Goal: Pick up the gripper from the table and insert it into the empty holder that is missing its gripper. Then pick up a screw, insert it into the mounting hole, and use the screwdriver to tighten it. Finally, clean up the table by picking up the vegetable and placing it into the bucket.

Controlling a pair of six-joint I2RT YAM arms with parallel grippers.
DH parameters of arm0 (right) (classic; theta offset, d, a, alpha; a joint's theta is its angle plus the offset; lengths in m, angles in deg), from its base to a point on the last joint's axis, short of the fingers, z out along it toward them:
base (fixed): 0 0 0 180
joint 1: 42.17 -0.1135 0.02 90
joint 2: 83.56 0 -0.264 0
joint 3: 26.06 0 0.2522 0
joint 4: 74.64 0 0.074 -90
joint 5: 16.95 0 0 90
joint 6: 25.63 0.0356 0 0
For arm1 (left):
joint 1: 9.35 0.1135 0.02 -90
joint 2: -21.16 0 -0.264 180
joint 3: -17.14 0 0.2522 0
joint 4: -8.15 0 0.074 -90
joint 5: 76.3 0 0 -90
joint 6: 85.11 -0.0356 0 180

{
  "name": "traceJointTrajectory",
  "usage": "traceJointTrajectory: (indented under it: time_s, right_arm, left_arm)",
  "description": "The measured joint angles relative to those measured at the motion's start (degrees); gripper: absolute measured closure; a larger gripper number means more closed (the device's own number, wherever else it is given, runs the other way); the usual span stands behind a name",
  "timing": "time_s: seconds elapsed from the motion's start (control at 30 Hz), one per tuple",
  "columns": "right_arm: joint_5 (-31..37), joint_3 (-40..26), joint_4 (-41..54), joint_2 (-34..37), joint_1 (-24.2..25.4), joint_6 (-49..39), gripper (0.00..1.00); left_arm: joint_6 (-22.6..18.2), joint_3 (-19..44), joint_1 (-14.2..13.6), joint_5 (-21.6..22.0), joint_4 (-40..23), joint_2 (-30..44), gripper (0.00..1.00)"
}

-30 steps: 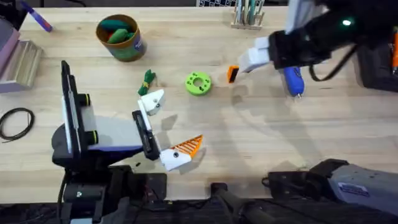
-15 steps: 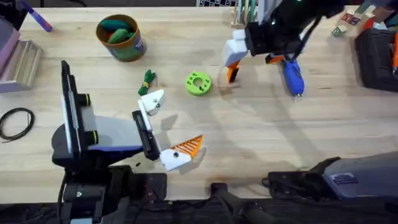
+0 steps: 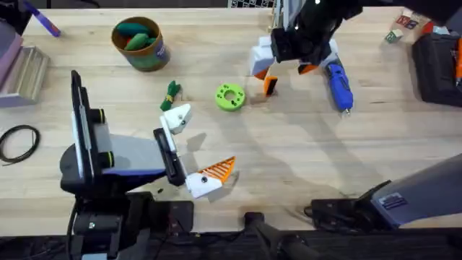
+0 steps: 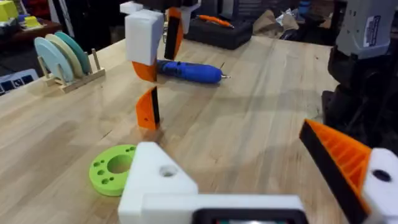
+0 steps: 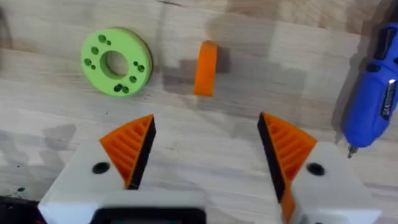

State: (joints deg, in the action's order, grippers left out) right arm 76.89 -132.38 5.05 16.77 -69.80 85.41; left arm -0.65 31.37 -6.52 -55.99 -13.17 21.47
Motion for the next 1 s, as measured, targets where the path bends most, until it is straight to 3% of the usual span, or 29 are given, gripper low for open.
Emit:
traceJointTrajectory:
  time_s: [0.73,1.0]
  right_arm:
    - [0.02,-0.39,-3.53,10.11,0.00,0.00,0.015]
    - [1.17,-0.41,-3.76,10.91,0.00,0.53,0.062]
  left_arm:
    - [-0.02,0.00,0.00,0.00,0.00,0.01,0.015]
    - [-0.01,0.00,0.00,0.00,0.00,-0.01,0.015]
